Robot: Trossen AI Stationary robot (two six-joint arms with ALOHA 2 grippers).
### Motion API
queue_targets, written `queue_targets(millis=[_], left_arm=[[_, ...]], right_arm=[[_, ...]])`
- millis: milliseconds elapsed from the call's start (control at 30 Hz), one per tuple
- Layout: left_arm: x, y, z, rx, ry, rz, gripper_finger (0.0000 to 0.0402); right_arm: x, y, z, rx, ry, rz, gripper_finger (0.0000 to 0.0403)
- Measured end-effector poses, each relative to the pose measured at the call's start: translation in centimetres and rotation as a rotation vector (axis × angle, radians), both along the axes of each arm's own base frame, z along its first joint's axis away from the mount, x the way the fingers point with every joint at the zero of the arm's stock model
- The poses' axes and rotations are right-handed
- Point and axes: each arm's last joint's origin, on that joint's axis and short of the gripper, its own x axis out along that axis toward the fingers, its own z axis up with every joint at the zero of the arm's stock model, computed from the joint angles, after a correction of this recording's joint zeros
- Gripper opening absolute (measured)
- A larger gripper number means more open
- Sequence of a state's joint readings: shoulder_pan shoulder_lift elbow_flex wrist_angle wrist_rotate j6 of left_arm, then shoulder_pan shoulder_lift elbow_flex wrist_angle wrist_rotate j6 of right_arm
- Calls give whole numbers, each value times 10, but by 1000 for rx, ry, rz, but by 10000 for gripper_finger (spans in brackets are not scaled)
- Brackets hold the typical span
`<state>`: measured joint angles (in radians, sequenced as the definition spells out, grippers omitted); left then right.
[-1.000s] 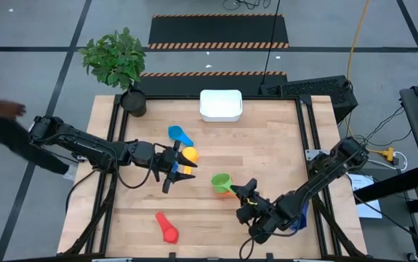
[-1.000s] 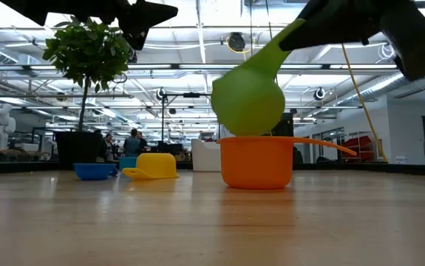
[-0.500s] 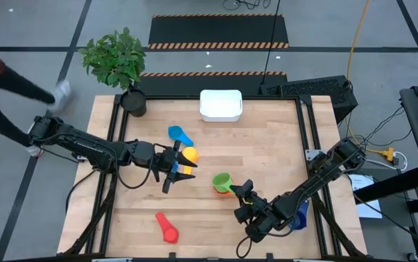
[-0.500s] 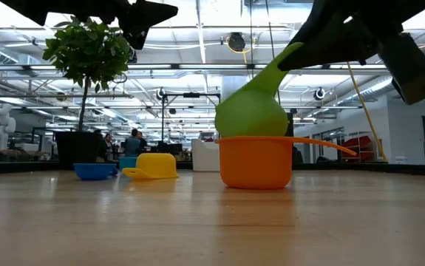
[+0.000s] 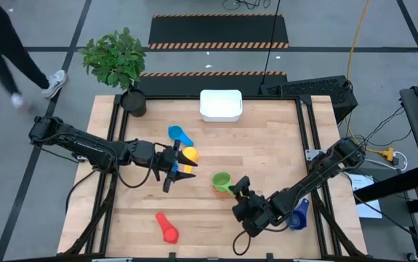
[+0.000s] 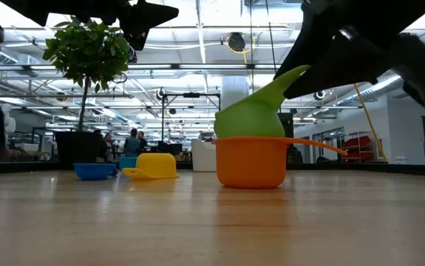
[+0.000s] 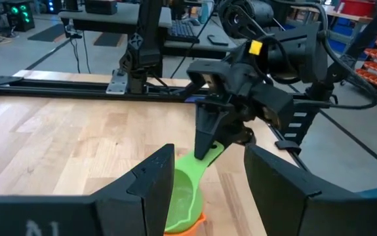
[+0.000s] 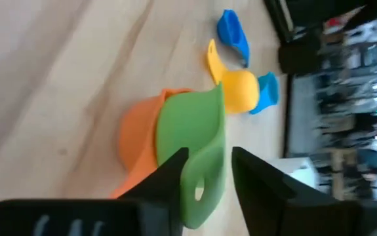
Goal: Nest measuring cups in basket
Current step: Stack the green measuring cup on top of the orange measuring cup
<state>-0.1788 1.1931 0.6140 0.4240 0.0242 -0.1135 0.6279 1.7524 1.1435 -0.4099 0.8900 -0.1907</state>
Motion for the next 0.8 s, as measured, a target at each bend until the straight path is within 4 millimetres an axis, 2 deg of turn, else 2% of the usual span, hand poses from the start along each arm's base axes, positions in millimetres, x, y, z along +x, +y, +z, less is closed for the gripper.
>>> queue_targets(millis=[300,567,800], left_arm=[[0,0,1,-5,-5,0,186],[0,0,4,-14,-34,-1,186],[1,0,5,-18,-47,-10,186]], right_arm=[[-5,-11,15,244,-14,-92,160],[-8,-20,34,593,-23,-192,164],[-14,-30,39,681,-43,-346,164]])
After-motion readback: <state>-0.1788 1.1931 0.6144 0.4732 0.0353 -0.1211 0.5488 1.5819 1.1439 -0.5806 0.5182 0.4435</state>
